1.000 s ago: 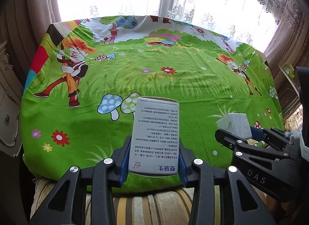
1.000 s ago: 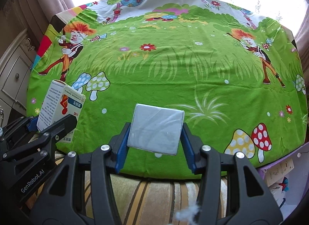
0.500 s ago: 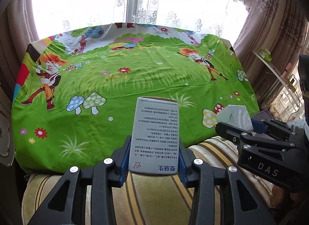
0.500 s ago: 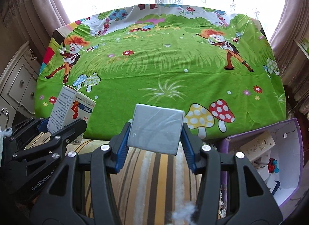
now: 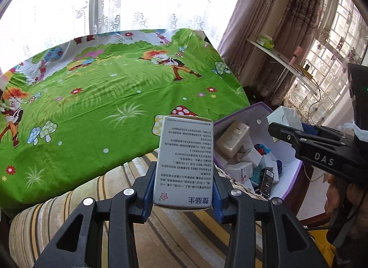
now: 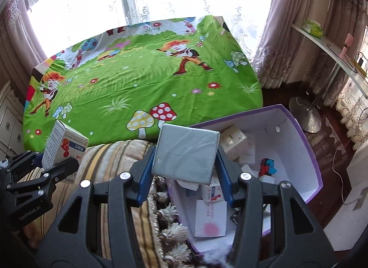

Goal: Organize rigid objects
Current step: 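Carry the printed box and white cube over the purple box, then open both grippers to drop the two boxes into the purple box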

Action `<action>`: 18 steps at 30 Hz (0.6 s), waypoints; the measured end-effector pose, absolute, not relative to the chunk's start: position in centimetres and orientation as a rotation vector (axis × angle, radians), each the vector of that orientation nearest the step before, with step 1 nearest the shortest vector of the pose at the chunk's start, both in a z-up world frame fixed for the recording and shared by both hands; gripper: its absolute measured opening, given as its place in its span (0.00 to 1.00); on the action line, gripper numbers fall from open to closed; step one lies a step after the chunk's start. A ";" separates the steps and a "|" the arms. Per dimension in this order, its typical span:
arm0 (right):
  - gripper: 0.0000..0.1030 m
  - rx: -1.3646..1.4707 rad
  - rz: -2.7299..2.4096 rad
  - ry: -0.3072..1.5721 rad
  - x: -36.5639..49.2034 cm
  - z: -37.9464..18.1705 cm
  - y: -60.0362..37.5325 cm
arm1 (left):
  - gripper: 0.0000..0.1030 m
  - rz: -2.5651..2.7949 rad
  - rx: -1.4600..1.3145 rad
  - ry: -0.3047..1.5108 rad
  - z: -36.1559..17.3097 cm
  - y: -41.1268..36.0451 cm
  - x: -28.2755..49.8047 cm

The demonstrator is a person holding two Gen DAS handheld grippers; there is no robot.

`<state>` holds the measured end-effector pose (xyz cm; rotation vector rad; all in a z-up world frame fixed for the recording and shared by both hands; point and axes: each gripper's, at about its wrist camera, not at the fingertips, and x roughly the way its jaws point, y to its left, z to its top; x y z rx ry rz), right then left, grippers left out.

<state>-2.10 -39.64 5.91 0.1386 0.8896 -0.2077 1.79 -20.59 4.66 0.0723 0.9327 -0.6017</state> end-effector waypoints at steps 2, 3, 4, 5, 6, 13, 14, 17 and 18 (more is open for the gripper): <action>0.53 0.142 -0.238 0.889 -3.3 5.8 -40.8 | 0.41 -0.637 0.084 0.939 4.7 -22.2 0.9; 0.53 0.145 -0.251 0.888 -3.8 5.7 -41.4 | 0.41 -0.660 0.087 0.947 4.7 -23.0 0.5; 0.53 0.145 -0.265 0.887 -4.4 5.6 -41.9 | 0.41 -0.681 0.085 0.956 4.6 -23.7 0.2; 0.52 0.142 -0.280 0.885 -4.9 5.5 -42.3 | 0.41 -0.696 0.086 0.963 4.5 -24.4 -0.1; 0.53 0.140 -0.296 0.882 -5.4 5.4 -42.7 | 0.41 -0.711 0.086 0.969 4.3 -25.0 -0.4; 0.53 0.173 -0.366 0.881 -8.0 4.2 -45.1 | 0.41 -0.761 0.096 1.002 3.4 -28.5 -1.5; 0.53 0.176 -0.370 0.879 -8.2 4.1 -45.3 | 0.41 -0.762 0.100 1.004 3.3 -28.9 -1.6; 0.53 0.182 -0.376 0.876 -8.6 4.0 -45.6 | 0.42 -0.776 0.102 1.030 2.6 -29.7 -1.5; 0.53 0.180 -0.379 0.876 -8.7 3.9 -45.6 | 0.43 -0.777 0.102 1.039 2.4 -29.9 -1.5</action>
